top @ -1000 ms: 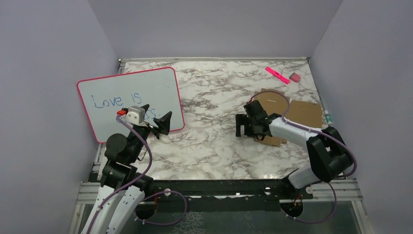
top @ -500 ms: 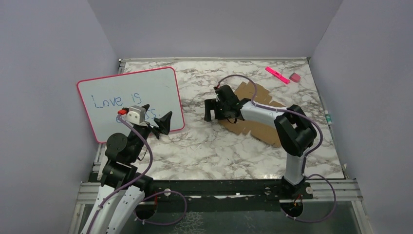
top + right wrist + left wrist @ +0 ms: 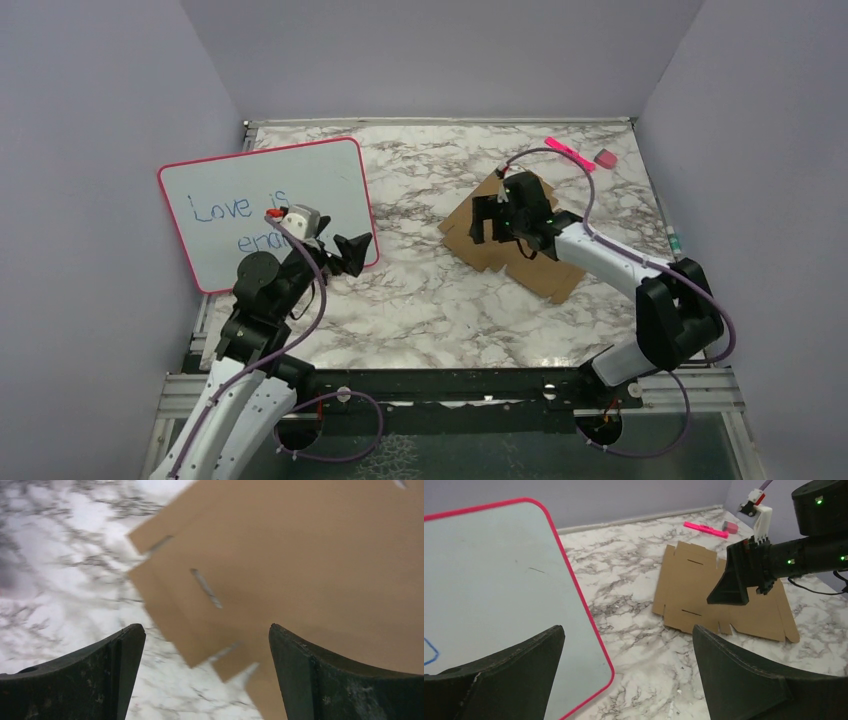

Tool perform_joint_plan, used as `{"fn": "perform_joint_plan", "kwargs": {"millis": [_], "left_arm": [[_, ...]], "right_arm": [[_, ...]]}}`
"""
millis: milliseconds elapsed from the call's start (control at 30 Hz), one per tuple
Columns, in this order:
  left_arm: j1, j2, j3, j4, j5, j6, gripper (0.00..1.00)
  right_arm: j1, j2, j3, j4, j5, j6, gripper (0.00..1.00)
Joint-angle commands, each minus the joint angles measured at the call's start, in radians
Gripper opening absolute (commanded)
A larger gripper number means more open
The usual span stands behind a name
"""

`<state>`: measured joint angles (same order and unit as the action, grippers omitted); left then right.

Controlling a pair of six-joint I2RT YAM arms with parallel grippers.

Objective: Fold the paper box

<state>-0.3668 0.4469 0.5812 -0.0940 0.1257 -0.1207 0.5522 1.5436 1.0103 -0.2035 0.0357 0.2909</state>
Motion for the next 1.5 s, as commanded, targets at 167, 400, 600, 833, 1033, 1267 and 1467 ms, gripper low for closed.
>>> {"fn": "perform_joint_plan", "kwargs": {"millis": [167,400,600,833,1033,1267,1467], "left_arm": [[-0.021,0.256,0.059,0.011,0.173,-0.236,0.99],[-0.14,0.432,0.103,0.007,0.104,-0.313,0.99],[-0.161,0.444,0.12,-0.186,-0.143,-0.38,0.99],[-0.159,0.262,-0.056,-0.307,-0.301,-0.553,0.99],[-0.156,0.309,-0.122,-0.267,-0.395,-0.602,0.99],[-0.124,0.381,-0.165,-0.22,-0.552,-0.646,0.99],[-0.058,0.483,-0.227,-0.047,-0.521,-0.648,0.99]], "right_arm": [[-0.139,-0.116,-0.193,-0.032,0.144,0.025,1.0],[-0.14,-0.075,-0.235,-0.072,0.116,0.112,1.0],[-0.14,-0.164,-0.292,-0.039,0.067,0.116,1.0],[-0.14,-0.277,-0.321,0.007,0.072,0.097,1.0],[-0.14,-0.341,-0.348,0.039,0.058,0.074,1.0],[-0.139,-0.417,-0.382,0.067,0.029,0.07,1.0],[-0.139,-0.455,-0.382,0.073,0.039,0.055,1.0]]}}
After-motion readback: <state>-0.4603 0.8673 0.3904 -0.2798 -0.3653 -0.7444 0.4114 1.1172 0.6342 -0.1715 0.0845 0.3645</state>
